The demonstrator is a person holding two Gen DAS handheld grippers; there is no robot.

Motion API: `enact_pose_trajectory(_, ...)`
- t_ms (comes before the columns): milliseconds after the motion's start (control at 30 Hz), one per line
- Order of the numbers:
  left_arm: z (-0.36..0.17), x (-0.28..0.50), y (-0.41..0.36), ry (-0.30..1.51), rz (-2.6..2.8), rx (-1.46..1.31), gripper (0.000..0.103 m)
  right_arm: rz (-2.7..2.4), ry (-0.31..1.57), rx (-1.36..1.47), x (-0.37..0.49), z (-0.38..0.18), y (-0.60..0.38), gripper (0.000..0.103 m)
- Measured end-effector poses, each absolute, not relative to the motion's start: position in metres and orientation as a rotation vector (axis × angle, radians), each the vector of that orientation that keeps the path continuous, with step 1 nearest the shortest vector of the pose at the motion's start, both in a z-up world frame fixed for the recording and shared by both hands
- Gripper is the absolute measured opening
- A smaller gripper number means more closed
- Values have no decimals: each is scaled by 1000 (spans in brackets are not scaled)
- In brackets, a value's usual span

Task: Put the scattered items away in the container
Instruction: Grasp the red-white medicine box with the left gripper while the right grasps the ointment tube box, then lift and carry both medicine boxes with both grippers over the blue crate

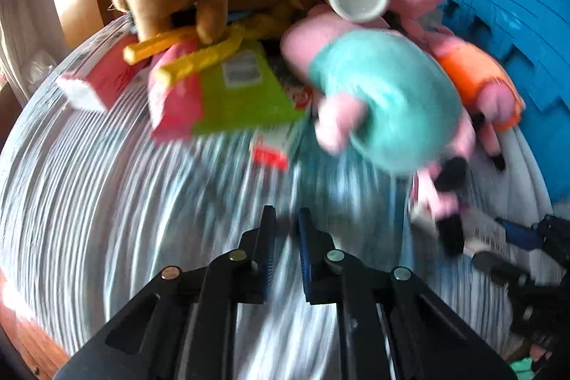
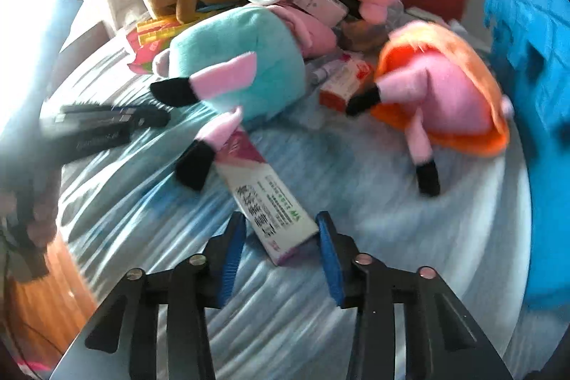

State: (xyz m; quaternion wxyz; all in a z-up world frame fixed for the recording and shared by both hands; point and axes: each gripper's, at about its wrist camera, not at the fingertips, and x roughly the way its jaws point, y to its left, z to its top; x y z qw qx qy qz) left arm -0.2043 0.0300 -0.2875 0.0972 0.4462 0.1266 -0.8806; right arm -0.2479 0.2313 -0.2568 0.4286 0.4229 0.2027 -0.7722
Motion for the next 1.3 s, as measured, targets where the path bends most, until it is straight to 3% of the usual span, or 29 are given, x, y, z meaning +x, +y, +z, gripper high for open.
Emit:
enact_pose_trajectory(133, -285, -192, 19, 382, -2591, 1363, 13, -1915, 447, 1093, -241, -253, 239, 35)
enact_pose_trajectory(233, -282, -205, 24, 357, -2587, 1353, 15, -1935, 440, 1073, -246, -248, 236, 43)
enact_pose_trajectory(367, -287, -223, 20, 222, -2595, 1334, 63, -1959, 421, 1059, -254, -245, 235, 46)
enact_pose_trajectory(400, -291, -227, 16, 205, -2604, 1328, 65, -1961, 417, 1061, -256, -247, 234, 51)
enact_pose_trajectory(533, -297, -245, 5, 281, -2710, 1310, 65, -1964, 426, 1020, -260, -253, 226, 61)
enact_pose_trajectory(567, -296, -245, 4, 289, -2712, 1287, 52, -1971, 438, 1000, -259, -254, 222, 61)
enact_pose_trajectory(600, -296, -243, 6, 280, -2720, 1272, 31, -1974, 450, 983, -257, -256, 219, 61)
enact_pose_trajectory(633, -295, -240, 8, 274, -2726, 1273, 26, -1978, 464, 971, -255, -258, 215, 58)
enact_pose_trajectory(700, -295, -232, 13, 250, -2714, 1265, 26, -1992, 521, 946, -248, -263, 204, 31)
enact_pose_trajectory(733, -295, -227, 15, 247, -2709, 1262, 26, -1995, 549, 936, -244, -264, 200, 29)
enact_pose_trajectory(900, -295, -176, 20, 361, -2642, 1284, 26, -2044, 492, 1007, -241, -262, 213, 28)
enact_pose_trajectory(1033, -295, -142, 44, 301, -2639, 1305, 26, -2033, 447, 1036, -238, -262, 222, 29)
enact_pose_trajectory(1167, -290, -148, 56, 288, -2620, 1347, 26, -2029, 425, 1033, -239, -261, 220, 43)
enact_pose_trajectory(1233, -289, -144, 49, 284, -2604, 1366, 30, -2043, 413, 1025, -237, -259, 220, 44)
enact_pose_trajectory(1300, -289, -152, 47, 257, -2579, 1371, 48, -2056, 409, 1015, -236, -258, 221, 44)
